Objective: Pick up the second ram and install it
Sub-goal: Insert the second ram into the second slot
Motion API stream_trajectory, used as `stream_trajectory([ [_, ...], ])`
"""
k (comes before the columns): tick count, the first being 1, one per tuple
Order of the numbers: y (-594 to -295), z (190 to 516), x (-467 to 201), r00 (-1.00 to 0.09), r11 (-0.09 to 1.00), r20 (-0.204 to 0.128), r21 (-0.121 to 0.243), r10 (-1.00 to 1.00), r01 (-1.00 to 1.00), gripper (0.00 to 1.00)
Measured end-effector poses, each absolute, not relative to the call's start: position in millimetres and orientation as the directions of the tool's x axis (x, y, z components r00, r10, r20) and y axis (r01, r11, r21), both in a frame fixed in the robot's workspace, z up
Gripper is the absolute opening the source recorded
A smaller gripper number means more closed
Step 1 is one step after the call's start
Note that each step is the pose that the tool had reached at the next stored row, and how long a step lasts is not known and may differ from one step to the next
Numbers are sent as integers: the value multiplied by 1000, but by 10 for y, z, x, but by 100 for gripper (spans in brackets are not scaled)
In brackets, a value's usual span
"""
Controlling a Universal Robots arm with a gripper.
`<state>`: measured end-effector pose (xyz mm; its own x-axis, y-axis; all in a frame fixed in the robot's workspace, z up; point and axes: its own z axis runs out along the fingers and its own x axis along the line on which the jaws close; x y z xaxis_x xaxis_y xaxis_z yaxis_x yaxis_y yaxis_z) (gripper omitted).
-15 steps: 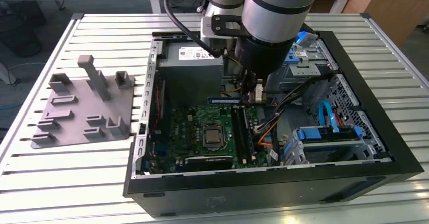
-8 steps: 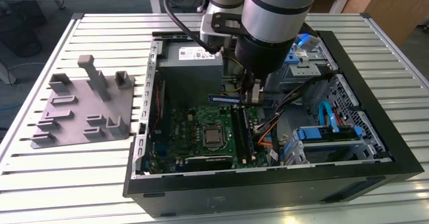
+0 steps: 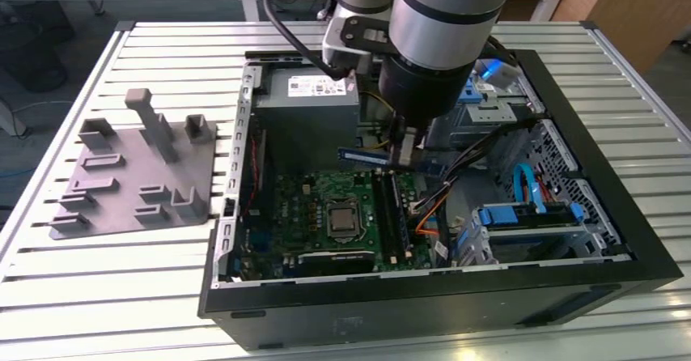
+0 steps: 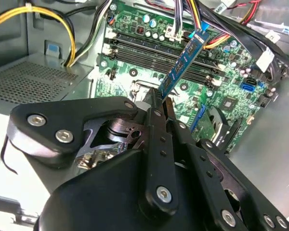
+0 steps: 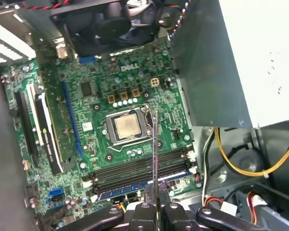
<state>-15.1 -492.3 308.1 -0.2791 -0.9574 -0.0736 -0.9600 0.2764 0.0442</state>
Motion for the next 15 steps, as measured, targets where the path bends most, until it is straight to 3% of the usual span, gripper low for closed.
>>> stream_trajectory([
  [15, -4923, 3072, -151, -429, 427, -74, 44, -900, -903, 14],
])
